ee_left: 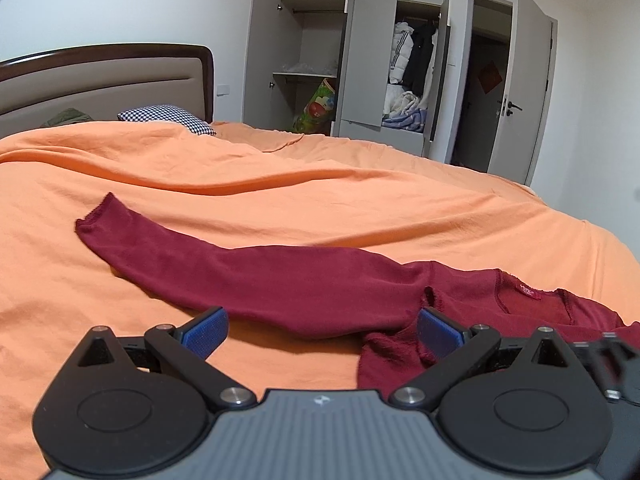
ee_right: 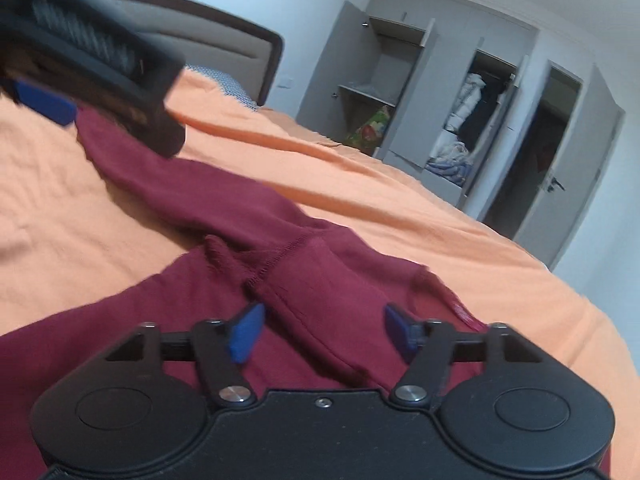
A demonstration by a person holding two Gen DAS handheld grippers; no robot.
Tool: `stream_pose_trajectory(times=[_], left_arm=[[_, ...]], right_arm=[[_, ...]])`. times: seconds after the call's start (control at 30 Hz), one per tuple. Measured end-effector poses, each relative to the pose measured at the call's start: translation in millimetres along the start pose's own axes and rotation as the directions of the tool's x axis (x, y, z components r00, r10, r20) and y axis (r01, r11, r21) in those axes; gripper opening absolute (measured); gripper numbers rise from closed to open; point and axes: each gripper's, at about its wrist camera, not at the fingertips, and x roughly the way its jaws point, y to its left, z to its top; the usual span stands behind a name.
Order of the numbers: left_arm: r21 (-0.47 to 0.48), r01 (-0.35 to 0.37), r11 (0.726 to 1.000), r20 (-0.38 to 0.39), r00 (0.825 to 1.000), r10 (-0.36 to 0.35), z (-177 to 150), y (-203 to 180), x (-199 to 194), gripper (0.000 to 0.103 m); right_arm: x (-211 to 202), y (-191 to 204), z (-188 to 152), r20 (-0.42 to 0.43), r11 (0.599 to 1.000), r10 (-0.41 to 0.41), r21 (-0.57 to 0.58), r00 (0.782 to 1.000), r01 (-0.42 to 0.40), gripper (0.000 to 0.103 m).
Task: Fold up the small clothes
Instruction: 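Carry the sleeve across the shirt body and open the right gripper, then move the left gripper to the cuff of the other sleeve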
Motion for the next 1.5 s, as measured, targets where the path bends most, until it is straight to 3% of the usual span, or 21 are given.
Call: stream_pose_trajectory(times=[0.1,0.17,0.27,0.4,0.57,0.7,0.83,0.87,0.97,1.37,1.5], left_arm=[[-0.004,0.003,1.000,-0.001,1.000,-0.003,-4.0,-16.0,17.0,0.103],[-0.028,-0.021,0.999,0.000,1.000,0.021,-7.6,-27.0,30.0,0.103],[-0.062,-0.054,0.997,-0.005,0.999,0.054,-15.2,-43.1,46.8,0.103],[-0.025,-0.060,0.998,-0.017,0.998,0.060,-27.5,-61.3,71.0,0.103],[0.021,-0.115,0.993,-0.096,0.988,0.117,-49.5,-69.3,97.5,0.103],[-0.036,-0.079,0.996,-0.089,0.993,0.075,-60.9,-61.0,99.7,0.103],[-0.034,-0.077,0.996,-0.070,0.995,0.074,-66.6,-62.4,99.0,0.103],[-0.032,-0.077,0.996,-0.062,0.995,0.075,-68.6,-63.4,98.5,0.103],[-0.037,-0.074,0.997,-0.050,0.996,0.072,-71.0,-63.2,98.2,0.103],[-0.046,-0.068,0.997,-0.036,0.997,0.066,-71.1,-57.9,100.5,0.103],[-0.050,-0.065,0.997,-0.031,0.998,0.063,-71.5,-57.2,100.2,0.103]], right_arm=[[-19.7,-36.3,-11.1,-0.005,0.992,-0.098,0.073,0.995,0.099,0.096],[-32.4,-64.7,-25.2,-0.027,0.977,-0.175,0.119,0.984,0.177,0.098],[-48.0,-110.4,-53.4,-0.093,0.923,-0.313,0.203,0.945,0.326,0.100],[-59.5,-166.5,-86.8,-0.175,0.816,-0.435,0.339,0.883,0.469,0.102],[-42.6,-209.3,-111.2,-0.264,0.725,-0.466,0.433,0.844,0.536,0.102],[-23.3,-229.1,-123.3,-0.306,0.693,-0.482,0.439,0.821,0.571,0.102],[-4.0,-238.6,-138.2,-0.384,0.647,-0.520,0.407,0.763,0.645,0.102],[-4.0,-244.0,-143.6,-0.397,0.630,-0.516,0.423,0.759,0.651,0.102],[-10.5,-247.5,-161.3,-0.380,0.593,-0.495,0.508,0.781,0.624,0.102],[-76.3,-229.4,-179.2,-0.293,0.558,-0.407,0.670,0.865,0.490,0.102],[-90.4,-215.3,-182.5,-0.279,0.553,-0.415,0.678,0.866,0.484,0.103]])
